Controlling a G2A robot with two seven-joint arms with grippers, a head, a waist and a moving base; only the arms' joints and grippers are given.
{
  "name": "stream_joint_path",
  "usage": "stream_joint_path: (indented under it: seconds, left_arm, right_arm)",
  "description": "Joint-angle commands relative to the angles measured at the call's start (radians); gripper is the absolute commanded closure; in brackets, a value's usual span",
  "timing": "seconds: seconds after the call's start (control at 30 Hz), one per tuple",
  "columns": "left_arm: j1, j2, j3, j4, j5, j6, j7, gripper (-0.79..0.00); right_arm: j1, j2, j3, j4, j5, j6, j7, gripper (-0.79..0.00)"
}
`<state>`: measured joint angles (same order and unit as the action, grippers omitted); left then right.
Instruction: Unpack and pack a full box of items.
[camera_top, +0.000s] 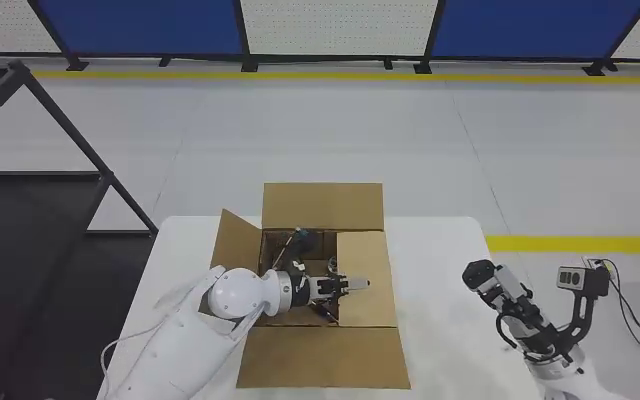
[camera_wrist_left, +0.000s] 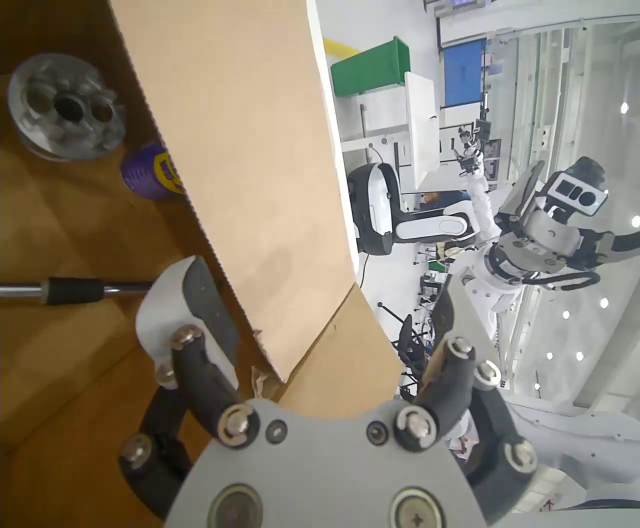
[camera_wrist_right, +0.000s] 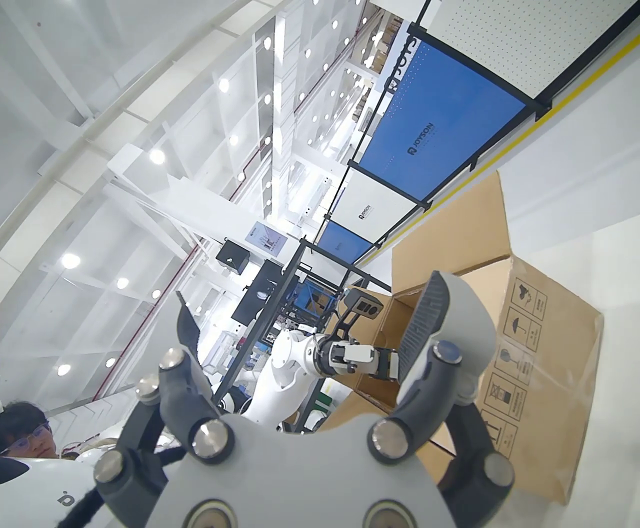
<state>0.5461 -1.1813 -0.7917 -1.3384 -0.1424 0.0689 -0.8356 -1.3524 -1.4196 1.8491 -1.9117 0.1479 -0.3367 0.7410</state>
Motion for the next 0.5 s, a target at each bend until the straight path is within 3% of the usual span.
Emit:
stream_joint_path:
  seconds: [0.0, 0.23, 0.47]
  left_arm:
    - [-0.015, -0.012, 0.015, 0.035, -0.018, -0.012, 0.009, -0.785]
    - [-0.037, -0.034, 0.025, 0.079, -0.019, -0.055, 0.047, -0.785]
    - [0.012, -0.017, -0.033, -0.029, 0.033, -0.061, 0.068, -0.785]
  right_arm:
    - [-0.004, 0.004, -0.002, -0.001, -0.004, -0.001, 0.003, -0.785]
    - [-0.017, 0.019, -0.025, -0.021, -0.057, -0.028, 0.047, -0.785]
    - [-0.021, 0.033, -0.071, -0.038, -0.135, -0.048, 0.08, -0.785]
